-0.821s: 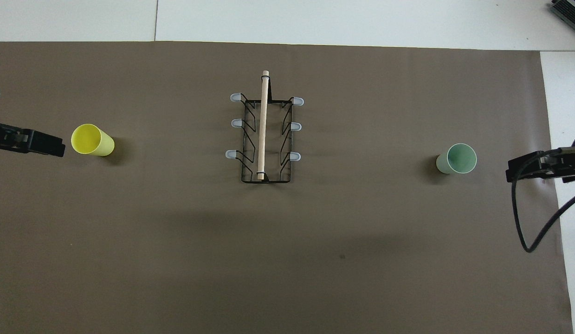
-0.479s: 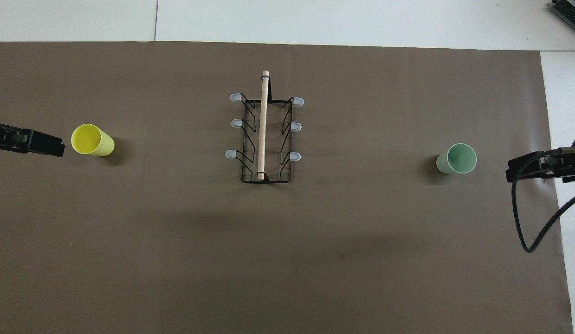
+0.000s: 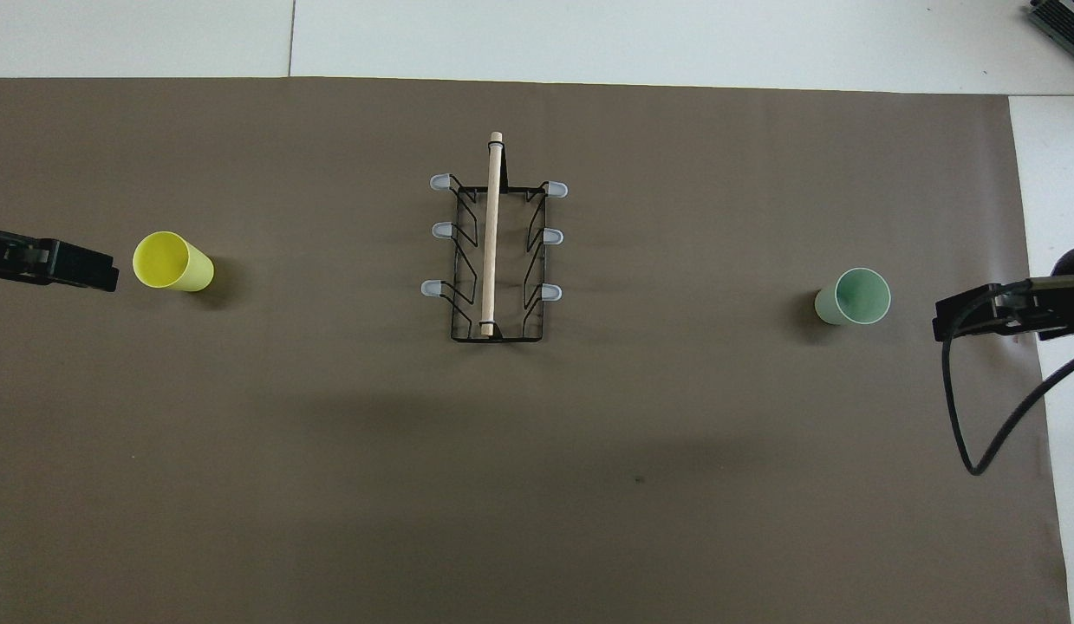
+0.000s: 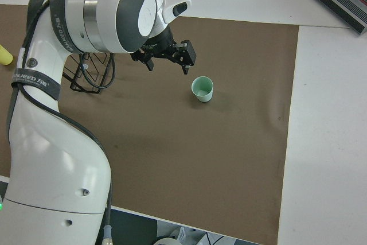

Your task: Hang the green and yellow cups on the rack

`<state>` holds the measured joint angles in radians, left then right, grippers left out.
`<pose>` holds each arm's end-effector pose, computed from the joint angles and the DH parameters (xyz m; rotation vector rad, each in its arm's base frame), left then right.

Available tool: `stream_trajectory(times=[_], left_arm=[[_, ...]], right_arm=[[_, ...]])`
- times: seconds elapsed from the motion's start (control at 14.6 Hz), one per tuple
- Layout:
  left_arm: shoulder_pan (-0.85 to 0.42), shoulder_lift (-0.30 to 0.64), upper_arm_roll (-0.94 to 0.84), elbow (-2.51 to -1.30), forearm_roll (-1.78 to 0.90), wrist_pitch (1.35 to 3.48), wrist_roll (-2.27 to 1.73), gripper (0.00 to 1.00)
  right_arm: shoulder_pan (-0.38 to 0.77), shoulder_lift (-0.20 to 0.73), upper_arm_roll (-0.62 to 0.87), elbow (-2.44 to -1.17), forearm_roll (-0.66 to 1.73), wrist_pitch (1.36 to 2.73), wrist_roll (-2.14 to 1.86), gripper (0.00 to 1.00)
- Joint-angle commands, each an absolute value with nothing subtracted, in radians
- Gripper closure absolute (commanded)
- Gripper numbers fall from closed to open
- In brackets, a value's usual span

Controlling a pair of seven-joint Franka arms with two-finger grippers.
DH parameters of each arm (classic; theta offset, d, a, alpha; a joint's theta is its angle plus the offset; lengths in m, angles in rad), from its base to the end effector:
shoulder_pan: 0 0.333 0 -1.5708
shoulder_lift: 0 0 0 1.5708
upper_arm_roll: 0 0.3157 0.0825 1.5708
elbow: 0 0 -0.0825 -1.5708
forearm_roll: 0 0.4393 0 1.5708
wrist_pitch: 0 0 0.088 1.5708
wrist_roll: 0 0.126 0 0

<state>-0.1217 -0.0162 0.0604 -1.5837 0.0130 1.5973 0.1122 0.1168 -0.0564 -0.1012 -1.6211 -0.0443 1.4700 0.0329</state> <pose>0.6071 -0.0354 0.6106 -3.1167 0.2713 -0.0461 0.5792 0.0016 0.6042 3.0972 -0.0298 -0.1457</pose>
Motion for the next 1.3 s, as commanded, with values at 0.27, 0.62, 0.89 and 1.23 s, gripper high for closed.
stream_trajectory(times=[0.27,0.62,0.89,1.23], left_arm=[[-0.094,0.107,0.066,-1.455,0.006,1.559,0.094,0.00],[-0.067,0.302,0.096,-1.248,0.003,1.545,0.048,0.00],[-0.068,0.454,0.121,-1.099,0.002,1.575,0.031,0.00],[-0.023,0.538,0.124,-1.095,-0.125,1.675,-0.186,0.00]], right_arm=[[0.124,-0.103,-0.098,-1.623,-0.008,1.471,0.040,0.00],[0.121,-0.089,-0.103,-1.666,0.002,1.532,0.071,0.00],[0.114,0.059,-0.103,-1.628,0.003,1.624,0.115,0.00],[0.123,0.368,-0.097,-1.401,-0.014,1.651,0.094,0.00]])
